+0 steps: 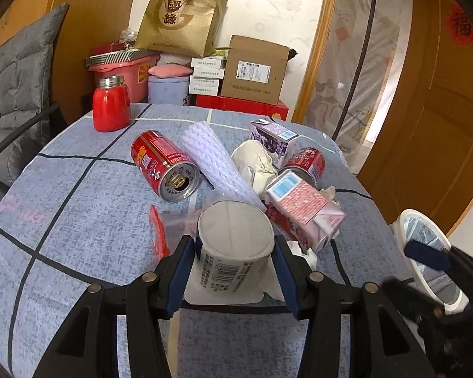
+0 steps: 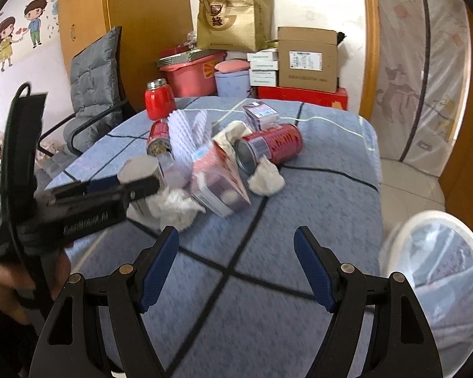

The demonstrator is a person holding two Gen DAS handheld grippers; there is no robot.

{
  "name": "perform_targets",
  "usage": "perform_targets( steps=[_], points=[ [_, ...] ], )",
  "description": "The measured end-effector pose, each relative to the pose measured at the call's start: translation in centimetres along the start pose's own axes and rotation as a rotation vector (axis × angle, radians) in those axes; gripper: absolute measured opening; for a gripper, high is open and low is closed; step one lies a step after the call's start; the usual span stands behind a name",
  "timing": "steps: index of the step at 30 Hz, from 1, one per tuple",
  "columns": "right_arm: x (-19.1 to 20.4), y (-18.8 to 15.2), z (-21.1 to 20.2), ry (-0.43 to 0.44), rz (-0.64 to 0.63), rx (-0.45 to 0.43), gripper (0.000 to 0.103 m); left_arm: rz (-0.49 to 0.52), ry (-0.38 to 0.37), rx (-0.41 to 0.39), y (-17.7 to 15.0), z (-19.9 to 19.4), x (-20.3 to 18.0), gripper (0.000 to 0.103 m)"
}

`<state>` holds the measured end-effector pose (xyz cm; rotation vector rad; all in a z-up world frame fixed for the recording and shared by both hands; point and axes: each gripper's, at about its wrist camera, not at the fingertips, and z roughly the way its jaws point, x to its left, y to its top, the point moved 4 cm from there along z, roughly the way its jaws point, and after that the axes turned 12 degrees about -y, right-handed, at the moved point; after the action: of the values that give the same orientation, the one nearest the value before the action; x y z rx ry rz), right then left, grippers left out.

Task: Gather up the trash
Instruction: 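Grasp the white paper cup with the left tool while the right tool grasps the pink juice carton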

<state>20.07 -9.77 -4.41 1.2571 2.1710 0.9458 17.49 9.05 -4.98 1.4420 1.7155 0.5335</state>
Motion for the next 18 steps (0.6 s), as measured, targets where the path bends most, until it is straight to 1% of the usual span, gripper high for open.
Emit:
perform_targets(
  steps=[3, 11, 14, 16, 18],
  points=[
    [0.3, 1.0, 1.2, 0.006, -0.004, 0.005, 0.076, -0.008, -0.02, -0.009, -0.2, -0.4, 0.3, 0.05],
    [1.2, 3.4, 4.6, 0.006, -0.01, 0.022, 0.075, -0.024, -0.036, -0.035, -0.3, -2.1, 1.1, 0.05],
    [1.4, 4.0, 6.0, 0.009, -0.014, 0.043, 0.063, -0.026, -0.05, -0.043, -0.2, -2.7, 1.2, 0.05],
    [1.6, 4.2, 6.8, 0.021, -0.02, 0.064, 0.044, -0.023, -0.053, -0.049, -0.1, -3.0, 1.3, 0.05],
    [1.8, 4.2, 7.3, 0.023, -0.024, 0.08, 0.04, -0.022, -0.058, -0.054, 0.0, -3.3, 1.3, 0.05]
  ],
)
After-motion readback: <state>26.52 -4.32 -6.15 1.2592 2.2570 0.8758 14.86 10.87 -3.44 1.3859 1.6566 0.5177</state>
